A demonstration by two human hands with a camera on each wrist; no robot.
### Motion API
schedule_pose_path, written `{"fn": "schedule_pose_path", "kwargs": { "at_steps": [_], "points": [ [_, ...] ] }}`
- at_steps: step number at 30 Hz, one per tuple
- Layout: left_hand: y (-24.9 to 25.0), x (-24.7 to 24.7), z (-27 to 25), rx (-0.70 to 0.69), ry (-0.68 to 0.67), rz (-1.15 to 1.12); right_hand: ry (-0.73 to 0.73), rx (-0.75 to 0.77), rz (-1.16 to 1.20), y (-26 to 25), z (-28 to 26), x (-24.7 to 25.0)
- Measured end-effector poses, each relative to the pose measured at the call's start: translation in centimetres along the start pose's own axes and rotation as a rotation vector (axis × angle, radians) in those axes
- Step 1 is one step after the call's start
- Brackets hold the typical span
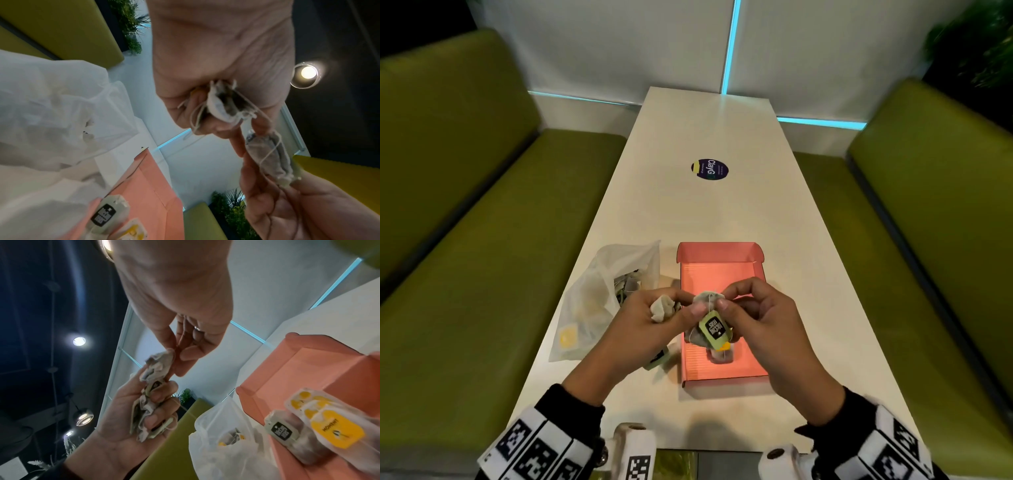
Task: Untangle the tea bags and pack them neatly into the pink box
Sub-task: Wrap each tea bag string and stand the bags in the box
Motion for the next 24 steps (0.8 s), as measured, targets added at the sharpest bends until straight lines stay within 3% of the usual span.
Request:
{"fn": "schedule_pose_path", "kwargs": {
  "at_steps": [7, 10, 16, 24],
  "points": [
    [-0.6, 0.0, 0.4, -0.014, 0.23, 0.009, -0.099, 0.075, -0.209, -0.5, -0.5, 0.0],
    [-0.3, -0.2, 0.3, -0.022, 0.211, -0.015, -0.146, 0.117, -0.272, -0.3, -0.8, -0.2],
    [-0.3, 0.1, 0.3, 0.02, 0.204, -0.092, -0.008, 0.046, -0.052, -0.2, -0.3, 0.7],
    [-0.5, 0.0, 0.4, 0.031, 0.211, -0.148, -0.014, 0.054, 0.011, -0.1, -0.4, 1.1]
  ]
}}
Point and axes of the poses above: each hand's wrist, its own z-axis towards the middle knuckle, its own x-axis out of the back of the hand, y = z × x, the point moved 3 cm from there along z, towards the middle knuckle, and after that the axes turned 14 degrees about x, right-handed, at the moved point
